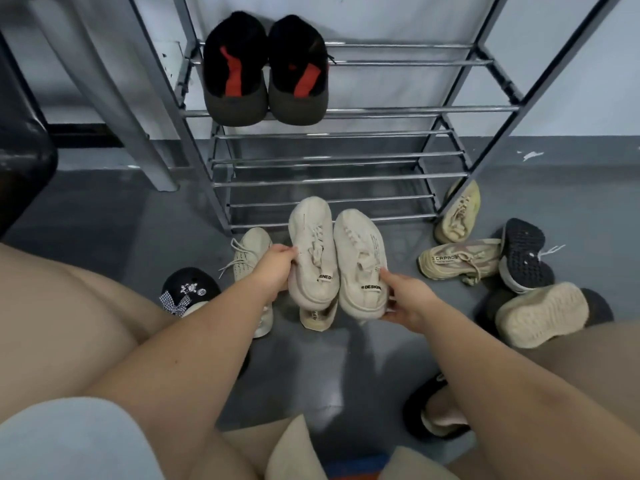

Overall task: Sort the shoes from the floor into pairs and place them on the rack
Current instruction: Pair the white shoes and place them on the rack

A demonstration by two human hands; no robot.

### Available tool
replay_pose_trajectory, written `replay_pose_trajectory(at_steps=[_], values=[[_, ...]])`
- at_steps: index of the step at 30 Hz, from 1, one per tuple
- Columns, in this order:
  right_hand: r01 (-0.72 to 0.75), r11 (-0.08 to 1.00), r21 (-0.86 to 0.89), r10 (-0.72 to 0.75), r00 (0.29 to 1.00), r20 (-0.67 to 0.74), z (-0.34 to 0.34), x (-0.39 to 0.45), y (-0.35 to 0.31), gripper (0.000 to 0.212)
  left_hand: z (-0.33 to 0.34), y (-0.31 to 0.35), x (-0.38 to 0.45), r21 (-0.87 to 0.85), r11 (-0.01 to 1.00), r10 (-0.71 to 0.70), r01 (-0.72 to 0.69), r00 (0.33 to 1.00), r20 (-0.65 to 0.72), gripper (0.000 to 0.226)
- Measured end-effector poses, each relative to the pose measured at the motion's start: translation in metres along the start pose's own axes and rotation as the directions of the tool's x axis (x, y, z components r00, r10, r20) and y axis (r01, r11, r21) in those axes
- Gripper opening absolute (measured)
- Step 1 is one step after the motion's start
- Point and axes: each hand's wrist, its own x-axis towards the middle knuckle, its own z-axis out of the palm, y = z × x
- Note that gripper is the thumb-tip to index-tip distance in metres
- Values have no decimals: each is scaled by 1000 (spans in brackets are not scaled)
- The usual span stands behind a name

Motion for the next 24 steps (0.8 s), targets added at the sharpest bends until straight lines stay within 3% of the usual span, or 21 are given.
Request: replay_pose_trajectory(at_steps=[4, 7, 9, 11, 13, 20, 24], values=[[2, 1000, -5, -2, 999, 53, -9, -5, -1, 23, 11, 5, -11, -209, 978, -6, 5, 1000, -4, 14], [15, 999, -47, -12, 997, 75, -10, -10, 2, 16, 21, 7, -13, -316, 948, -28, 44, 998, 54, 9], [43, 996, -84, -36, 997, 73, -9, -14, 8, 14, 30, 4, -14, -275, 958, -53, 85, 991, 124, 25], [83, 986, -142, -76, 995, 58, -6, -15, 15, 14, 35, -3, -16, -88, 991, -87, 104, 980, 181, 39], [106, 982, -154, -102, 994, 36, -3, -15, 20, 20, 35, -10, -15, -7, 994, -107, 111, 972, 208, 39], [134, 986, -101, -131, 991, 37, 1, -10, 17, 28, 30, -13, -7, -71, 997, 16, 5, 956, 293, 39], [151, 985, -86, -149, 988, 24, -4, -8, 12, 28, 29, -15, -4, -88, 996, 2, 27, 949, 314, 41]])
